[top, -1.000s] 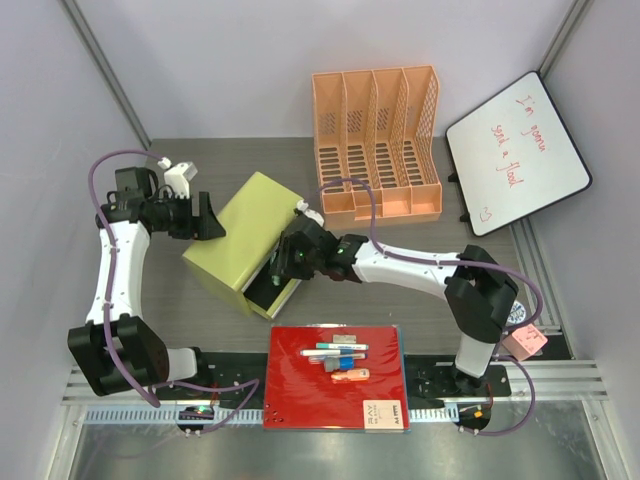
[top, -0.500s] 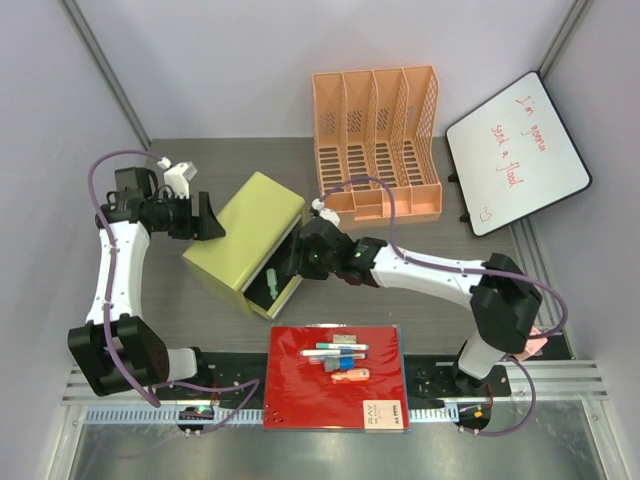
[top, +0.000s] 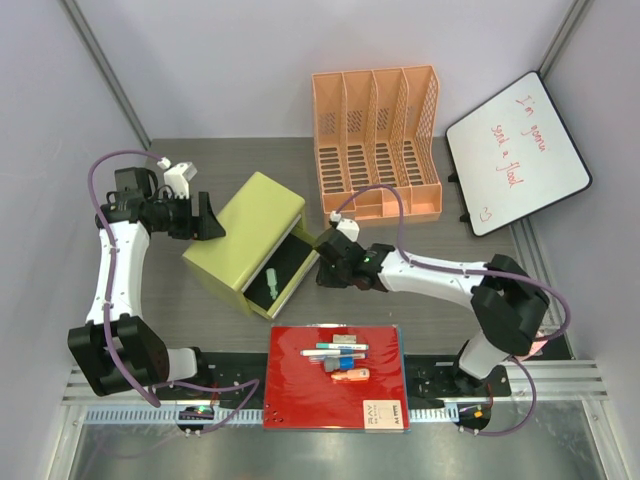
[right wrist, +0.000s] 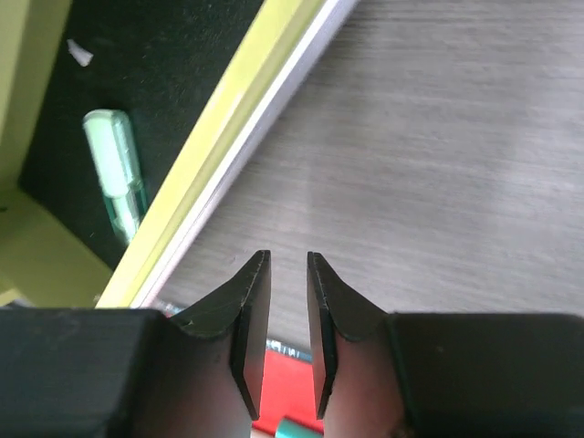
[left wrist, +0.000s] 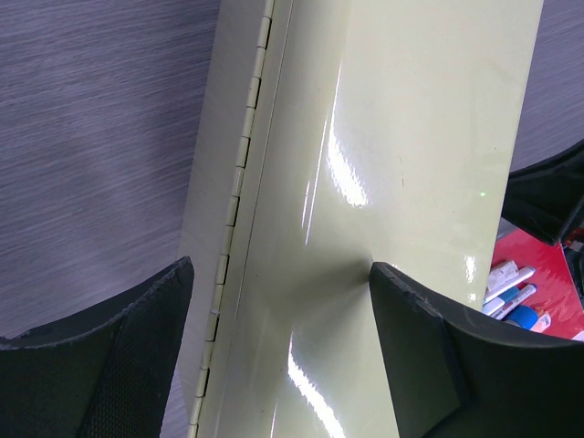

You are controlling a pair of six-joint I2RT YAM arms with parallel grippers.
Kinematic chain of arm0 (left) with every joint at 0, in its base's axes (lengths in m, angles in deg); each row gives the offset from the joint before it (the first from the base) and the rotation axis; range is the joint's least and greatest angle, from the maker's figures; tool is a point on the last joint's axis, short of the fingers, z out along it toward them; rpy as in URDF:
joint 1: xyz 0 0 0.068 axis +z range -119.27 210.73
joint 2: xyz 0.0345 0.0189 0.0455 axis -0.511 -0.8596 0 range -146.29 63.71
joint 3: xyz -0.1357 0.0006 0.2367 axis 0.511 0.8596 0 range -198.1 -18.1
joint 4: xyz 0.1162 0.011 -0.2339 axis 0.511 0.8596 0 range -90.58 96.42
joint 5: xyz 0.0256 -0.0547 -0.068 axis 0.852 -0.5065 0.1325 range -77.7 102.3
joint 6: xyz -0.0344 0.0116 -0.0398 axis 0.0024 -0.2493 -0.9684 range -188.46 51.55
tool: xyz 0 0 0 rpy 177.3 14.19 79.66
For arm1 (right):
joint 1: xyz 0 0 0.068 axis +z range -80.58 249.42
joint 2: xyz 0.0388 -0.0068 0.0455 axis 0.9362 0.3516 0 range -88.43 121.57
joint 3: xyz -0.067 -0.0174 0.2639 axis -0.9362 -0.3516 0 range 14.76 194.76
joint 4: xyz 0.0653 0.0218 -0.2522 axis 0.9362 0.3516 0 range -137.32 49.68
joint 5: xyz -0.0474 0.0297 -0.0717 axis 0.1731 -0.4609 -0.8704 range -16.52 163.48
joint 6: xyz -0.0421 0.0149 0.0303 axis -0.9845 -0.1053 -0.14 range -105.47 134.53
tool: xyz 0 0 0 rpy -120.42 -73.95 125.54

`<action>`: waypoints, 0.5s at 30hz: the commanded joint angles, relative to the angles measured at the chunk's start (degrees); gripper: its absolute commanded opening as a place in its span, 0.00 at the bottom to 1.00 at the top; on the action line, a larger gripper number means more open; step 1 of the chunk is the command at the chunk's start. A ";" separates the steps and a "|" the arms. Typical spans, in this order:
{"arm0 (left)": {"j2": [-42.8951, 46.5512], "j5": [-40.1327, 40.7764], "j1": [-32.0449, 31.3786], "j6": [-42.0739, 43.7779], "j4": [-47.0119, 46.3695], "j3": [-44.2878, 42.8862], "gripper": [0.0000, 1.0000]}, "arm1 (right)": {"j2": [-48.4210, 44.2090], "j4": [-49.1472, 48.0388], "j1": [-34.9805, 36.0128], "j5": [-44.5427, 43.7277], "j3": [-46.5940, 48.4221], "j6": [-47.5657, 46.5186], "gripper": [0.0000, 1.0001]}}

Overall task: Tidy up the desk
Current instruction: Close the drawer in the storage box.

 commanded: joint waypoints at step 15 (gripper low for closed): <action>0.47 0.23 0.34 0.40 -0.20 -0.47 0.78 | 17.91 -4.56 -0.45 5.01 18.54 -4.47 0.25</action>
